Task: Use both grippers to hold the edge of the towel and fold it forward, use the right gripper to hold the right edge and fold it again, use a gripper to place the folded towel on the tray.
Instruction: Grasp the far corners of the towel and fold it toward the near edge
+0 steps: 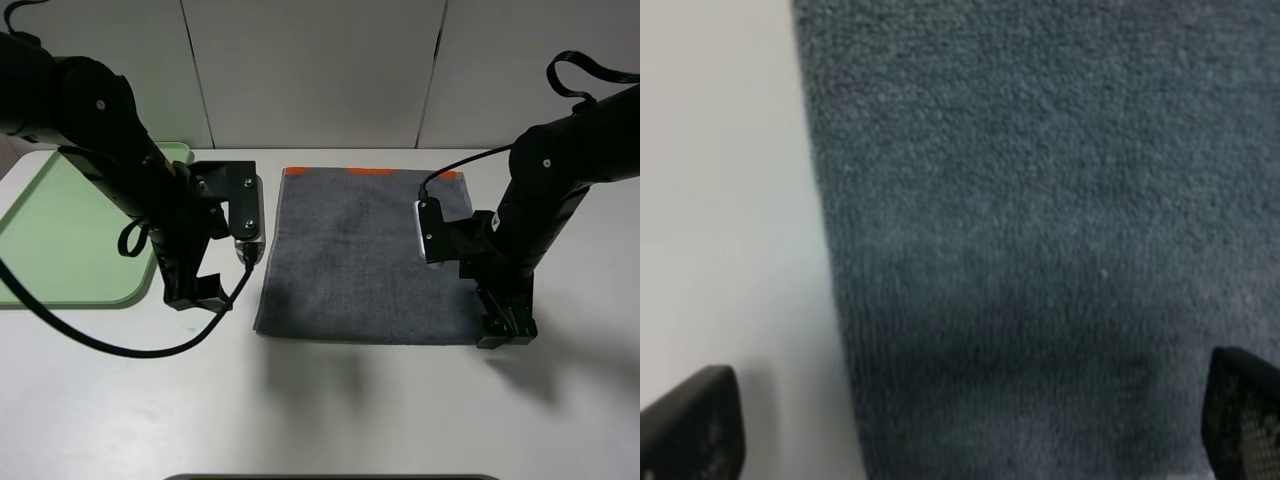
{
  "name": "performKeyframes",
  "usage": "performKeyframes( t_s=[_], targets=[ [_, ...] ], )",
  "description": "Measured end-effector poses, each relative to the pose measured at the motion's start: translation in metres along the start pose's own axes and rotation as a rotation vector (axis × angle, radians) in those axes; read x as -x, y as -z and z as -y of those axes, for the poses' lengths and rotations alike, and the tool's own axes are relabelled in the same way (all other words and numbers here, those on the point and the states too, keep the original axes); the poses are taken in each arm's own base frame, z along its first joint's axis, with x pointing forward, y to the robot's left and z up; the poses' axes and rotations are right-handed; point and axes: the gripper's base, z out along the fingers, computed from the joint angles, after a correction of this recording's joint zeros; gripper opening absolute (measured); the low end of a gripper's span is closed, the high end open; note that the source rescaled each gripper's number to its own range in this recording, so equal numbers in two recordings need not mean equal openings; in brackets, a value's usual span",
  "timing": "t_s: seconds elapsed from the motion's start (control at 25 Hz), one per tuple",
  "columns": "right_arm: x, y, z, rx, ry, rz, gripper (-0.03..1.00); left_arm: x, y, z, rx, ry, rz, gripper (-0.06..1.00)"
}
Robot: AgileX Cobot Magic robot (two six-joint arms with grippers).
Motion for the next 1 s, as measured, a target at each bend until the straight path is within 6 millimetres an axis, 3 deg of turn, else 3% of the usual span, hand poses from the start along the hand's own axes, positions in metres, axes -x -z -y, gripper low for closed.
performKeyframes(
  t_s=[0.36,1.0],
  targets=[
    [-0.005,-0.015,-0.012,-0.016,0.036,0.006,1.0,0.029,-0.03,0.007,-0.082,-0.078,-0.022,0.92],
    [-0.005,-0.017,-0.013,-0.052,0.049,0.021,1.0,0.024,-0.068,0.012,-0.153,-0.115,-0.081,0.92]
  ],
)
